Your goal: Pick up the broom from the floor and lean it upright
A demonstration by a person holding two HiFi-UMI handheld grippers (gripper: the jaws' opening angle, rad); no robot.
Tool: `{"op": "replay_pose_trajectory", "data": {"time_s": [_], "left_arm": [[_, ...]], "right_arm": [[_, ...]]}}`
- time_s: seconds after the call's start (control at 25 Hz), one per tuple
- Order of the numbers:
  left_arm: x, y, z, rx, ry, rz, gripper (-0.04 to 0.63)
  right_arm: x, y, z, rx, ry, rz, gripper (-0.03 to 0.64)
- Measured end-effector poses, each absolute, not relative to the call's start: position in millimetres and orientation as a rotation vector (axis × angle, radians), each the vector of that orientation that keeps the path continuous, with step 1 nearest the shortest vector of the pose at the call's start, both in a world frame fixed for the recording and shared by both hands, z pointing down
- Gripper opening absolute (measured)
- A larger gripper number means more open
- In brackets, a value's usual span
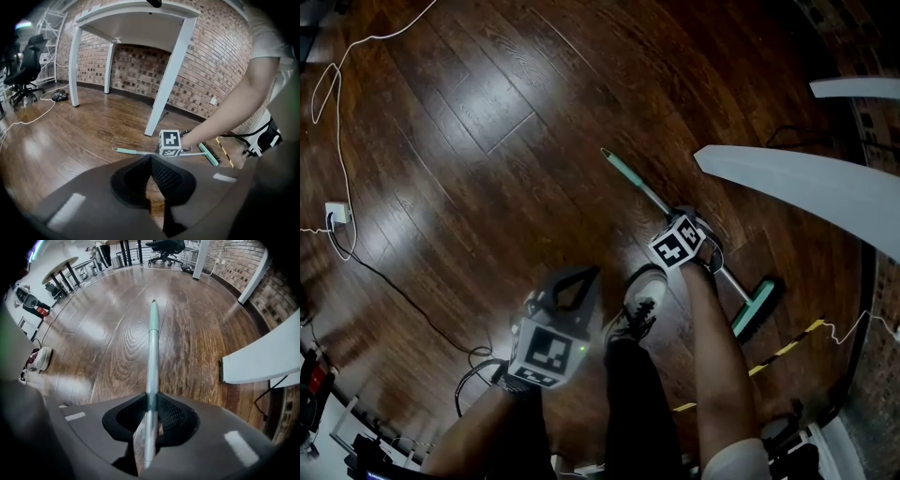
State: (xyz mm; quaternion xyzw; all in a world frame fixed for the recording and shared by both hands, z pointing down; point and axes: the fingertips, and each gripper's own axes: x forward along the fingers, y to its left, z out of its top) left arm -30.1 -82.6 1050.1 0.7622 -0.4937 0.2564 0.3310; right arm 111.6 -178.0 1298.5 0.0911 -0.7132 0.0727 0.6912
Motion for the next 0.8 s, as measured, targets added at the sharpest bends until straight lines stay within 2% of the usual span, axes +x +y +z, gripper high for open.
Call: {"op": "replay_pose_trajectory", "data": {"time_s": [0.32, 0.8], "left_arm": [[-16, -89, 1005, 2.052, -1.243, 0.668, 0.001], [-14, -118, 796, 2.267, -1.202, 0.687, 0.002]], "right_arm": [[113, -176, 1246, 0.284, -1.668, 0.158, 0.083], [135, -171, 1003, 0.555, -1.871, 0.165, 0.084]]}}
